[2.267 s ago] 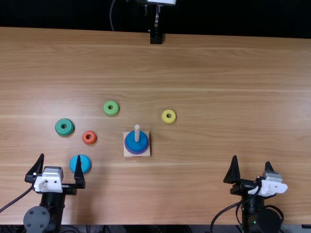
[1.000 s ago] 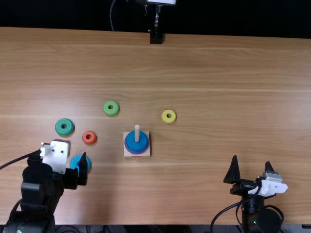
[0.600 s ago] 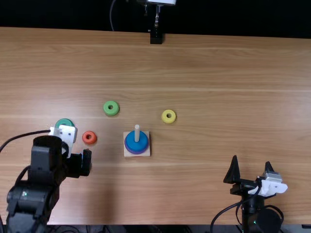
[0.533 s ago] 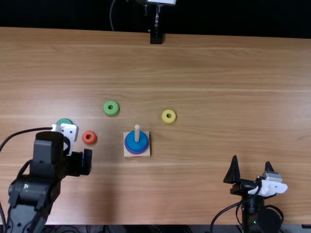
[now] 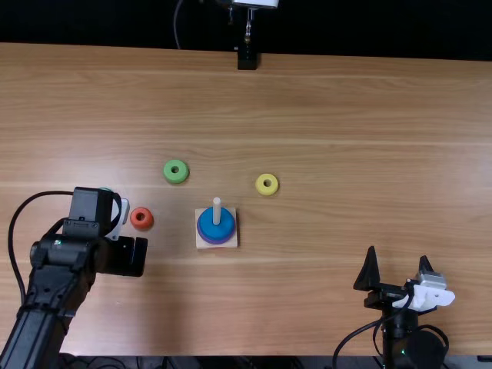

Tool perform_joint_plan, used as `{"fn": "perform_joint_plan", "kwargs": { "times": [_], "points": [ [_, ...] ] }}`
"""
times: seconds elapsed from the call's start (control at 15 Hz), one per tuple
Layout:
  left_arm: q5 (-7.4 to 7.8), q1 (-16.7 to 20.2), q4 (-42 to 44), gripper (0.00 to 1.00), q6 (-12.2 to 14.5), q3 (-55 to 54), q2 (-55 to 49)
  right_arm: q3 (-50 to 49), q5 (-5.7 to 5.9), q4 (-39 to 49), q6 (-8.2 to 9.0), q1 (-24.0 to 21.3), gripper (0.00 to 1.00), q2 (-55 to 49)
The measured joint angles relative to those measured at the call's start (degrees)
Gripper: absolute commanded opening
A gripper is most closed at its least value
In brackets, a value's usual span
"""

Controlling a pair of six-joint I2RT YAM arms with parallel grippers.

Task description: Build the Hanoi tower: stack the rings onto the peg from bottom to top in this color order: purple, dark blue, light blue, dark green, light green, yellow, orange.

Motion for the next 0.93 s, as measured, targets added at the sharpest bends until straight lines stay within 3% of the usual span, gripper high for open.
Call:
{"fn": "perform_joint_plan", "kwargs": {
  "times": [0.93],
  "points": [
    [-0.02, 0.0, 1.2, 1.00, 0.0, 0.0, 12.0, 0.0, -0.02, 0.0, 0.00, 0.0, 1.00, 0.0]
  ]
}}
